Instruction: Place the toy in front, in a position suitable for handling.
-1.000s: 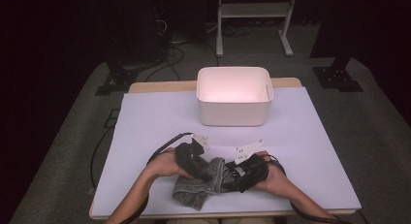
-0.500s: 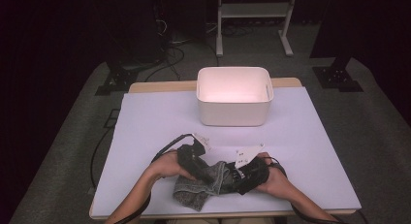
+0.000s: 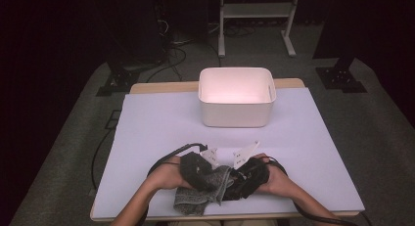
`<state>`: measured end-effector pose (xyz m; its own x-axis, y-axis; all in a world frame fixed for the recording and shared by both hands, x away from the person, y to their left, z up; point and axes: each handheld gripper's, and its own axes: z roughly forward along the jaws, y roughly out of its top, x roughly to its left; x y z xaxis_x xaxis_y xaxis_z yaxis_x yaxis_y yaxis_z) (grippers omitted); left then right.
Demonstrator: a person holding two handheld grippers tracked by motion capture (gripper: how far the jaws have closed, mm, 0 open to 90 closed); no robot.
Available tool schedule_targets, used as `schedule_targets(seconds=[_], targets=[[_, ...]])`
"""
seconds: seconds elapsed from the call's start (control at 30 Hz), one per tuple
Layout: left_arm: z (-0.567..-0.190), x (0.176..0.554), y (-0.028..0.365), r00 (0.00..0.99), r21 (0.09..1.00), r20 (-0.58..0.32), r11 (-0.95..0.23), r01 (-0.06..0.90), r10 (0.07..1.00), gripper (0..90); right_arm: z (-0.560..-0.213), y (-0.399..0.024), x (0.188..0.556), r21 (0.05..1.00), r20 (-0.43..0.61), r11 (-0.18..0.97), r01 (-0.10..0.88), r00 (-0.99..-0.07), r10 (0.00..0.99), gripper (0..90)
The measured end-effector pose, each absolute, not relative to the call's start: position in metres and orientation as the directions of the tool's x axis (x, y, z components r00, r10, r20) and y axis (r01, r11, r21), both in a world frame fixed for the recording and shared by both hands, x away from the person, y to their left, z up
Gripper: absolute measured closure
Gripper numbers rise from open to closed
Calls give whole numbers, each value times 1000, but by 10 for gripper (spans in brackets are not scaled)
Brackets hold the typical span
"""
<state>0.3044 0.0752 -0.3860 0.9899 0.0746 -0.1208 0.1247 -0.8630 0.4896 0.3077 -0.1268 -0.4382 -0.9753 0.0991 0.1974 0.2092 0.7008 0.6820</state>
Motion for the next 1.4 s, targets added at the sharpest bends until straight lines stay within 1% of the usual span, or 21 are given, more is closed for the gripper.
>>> schedule_targets(seconds=[0.03, 0.13, 0.17, 0.2, 0.27, 0.43, 0.53, 0.7, 0.77, 0.87, 0.9, 0.97, 1.1, 1.17, 1.2, 1.23, 1.27, 1.4], targets=[[-385, 303, 76, 990, 493, -121, -862, 120, 69, 513, -439, -124, 306, 677, 194, 708, 199, -977, 89, 299], [-384, 302, 79, 989, 508, -134, -853, 119, 58, 540, -439, -118, 303, 671, 200, 721, 173, -979, 48, 395], [-384, 302, 79, 987, 514, -149, -848, 127, 57, 550, -439, -117, 303, 670, 197, 722, 170, -979, 47, 406], [-384, 302, 80, 986, 522, -163, -844, 127, 48, 564, -438, -116, 302, 668, 202, 725, 169, -978, 43, 438], [-383, 302, 81, 982, 534, -185, -835, 134, 40, 580, -436, -117, 302, 672, 228, 720, 175, -973, 24, 541], [-381, 301, 80, 982, 536, -184, -834, 132, 37, 590, -435, -117, 299, 674, 214, 720, 167, -977, 27, 554], [-376, 304, 78, 988, 534, -148, -837, 118, 45, 596, -432, -121, 298, 690, 148, 709, 144, -987, 57, 555], [-367, 319, 69, 994, 521, -83, -847, 104, 70, 593, -427, -125, 305, 701, 70, 702, 126, -992, 109, 555], [-365, 326, 66, 994, 517, -71, -849, 109, 84, 591, -425, -128, 313, 704, 40, 699, 128, -989, 141, 555], [-362, 339, 65, 993, 507, -57, -854, 115, 100, 597, -428, -130, 320, 694, 25, 704, 150, -982, 185, 554], [-362, 342, 65, 992, 509, -60, -851, 128, 113, 585, -432, -130, 323, 689, 28, 707, 159, -981, 194, 554], [-365, 346, 68, 991, 520, -80, -843, 135, 110, 547, -436, -134, 328, 711, 61, 680, 182, -978, 198, 554], [-369, 346, 71, 989, 539, -87, -830, 146, 118, 496, -436, -134, 328, 712, 61, 678, 183, -978, 201, 550], [-370, 345, 71, 991, 537, -82, -832, 136, 109, 499, -437, -135, 329, 711, 90, 673, 204, -975, 201, 539], [-370, 344, 71, 993, 541, -72, -832, 121, 98, 539, -437, -135, 328, 712, 98, 670, 211, -974, 202, 536], [-370, 343, 71, 994, 546, -62, -831, 107, 88, 559, -437, -135, 328, 712, 101, 669, 213, -974, 203, 524], [-370, 343, 71, 993, 545, -67, -830, 116, 95, 567, -437, -136, 328, 713, 106, 666, 219, -973, 206, 503], [-367, 343, 73, 992, 553, -74, -823, 128, 105, 551, -433, -141, 327, 721, 121, 654, 229, -971, 207, 461]])
